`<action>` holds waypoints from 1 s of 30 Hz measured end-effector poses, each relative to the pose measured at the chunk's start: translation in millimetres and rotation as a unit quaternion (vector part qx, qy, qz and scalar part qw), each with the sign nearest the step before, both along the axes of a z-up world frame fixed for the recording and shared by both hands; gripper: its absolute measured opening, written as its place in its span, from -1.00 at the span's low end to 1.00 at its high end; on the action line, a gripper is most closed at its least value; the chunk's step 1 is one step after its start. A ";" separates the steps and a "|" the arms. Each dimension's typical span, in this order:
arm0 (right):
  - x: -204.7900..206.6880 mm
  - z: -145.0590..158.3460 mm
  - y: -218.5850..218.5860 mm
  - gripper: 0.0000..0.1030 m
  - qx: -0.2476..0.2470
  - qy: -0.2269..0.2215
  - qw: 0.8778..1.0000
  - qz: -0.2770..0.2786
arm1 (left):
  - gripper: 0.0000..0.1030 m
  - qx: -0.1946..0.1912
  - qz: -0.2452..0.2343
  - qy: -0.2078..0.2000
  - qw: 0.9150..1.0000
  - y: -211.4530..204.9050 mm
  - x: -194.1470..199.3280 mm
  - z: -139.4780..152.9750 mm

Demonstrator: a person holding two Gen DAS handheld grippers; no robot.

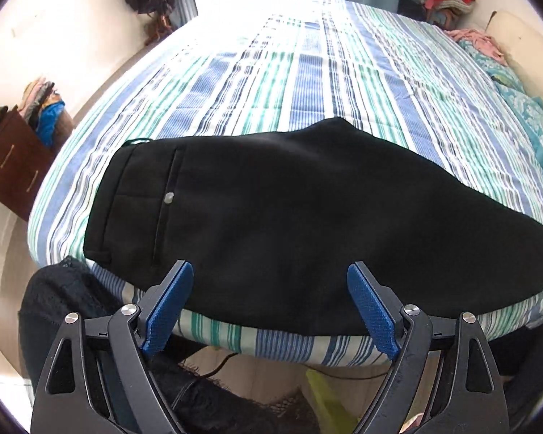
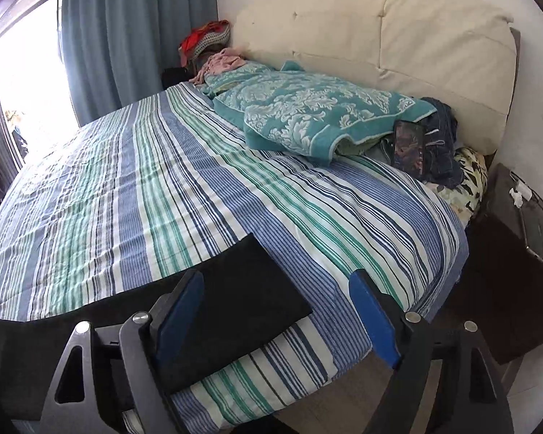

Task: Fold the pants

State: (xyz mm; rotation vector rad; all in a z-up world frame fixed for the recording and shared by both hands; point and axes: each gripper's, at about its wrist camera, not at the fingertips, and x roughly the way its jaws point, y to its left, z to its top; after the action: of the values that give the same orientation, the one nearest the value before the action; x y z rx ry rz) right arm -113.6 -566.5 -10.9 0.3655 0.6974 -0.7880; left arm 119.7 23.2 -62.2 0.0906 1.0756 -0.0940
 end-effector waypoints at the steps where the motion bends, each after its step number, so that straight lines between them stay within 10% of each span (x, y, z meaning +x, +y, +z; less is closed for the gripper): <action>1: 0.8 6.3 11.9 0.69 -0.006 -0.012 1.000 0.008 | 0.72 0.004 -0.003 -0.006 1.000 -1.5 -0.2 0.6; 11: 32.5 -0.4 113.4 0.86 0.016 -0.064 0.996 0.066 | 0.73 0.048 -0.020 -0.055 0.997 -17.5 -3.7 9.6; 30: 50.6 -20.0 161.0 0.86 0.001 -0.063 0.993 0.101 | 0.84 0.086 -0.005 -0.112 0.990 -12.5 -10.6 22.9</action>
State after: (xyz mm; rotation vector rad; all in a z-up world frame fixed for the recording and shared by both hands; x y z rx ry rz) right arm -63.0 -405.5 -31.0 0.3367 0.6060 -0.5669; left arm 109.0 10.7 -39.3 0.2565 0.8568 -0.0004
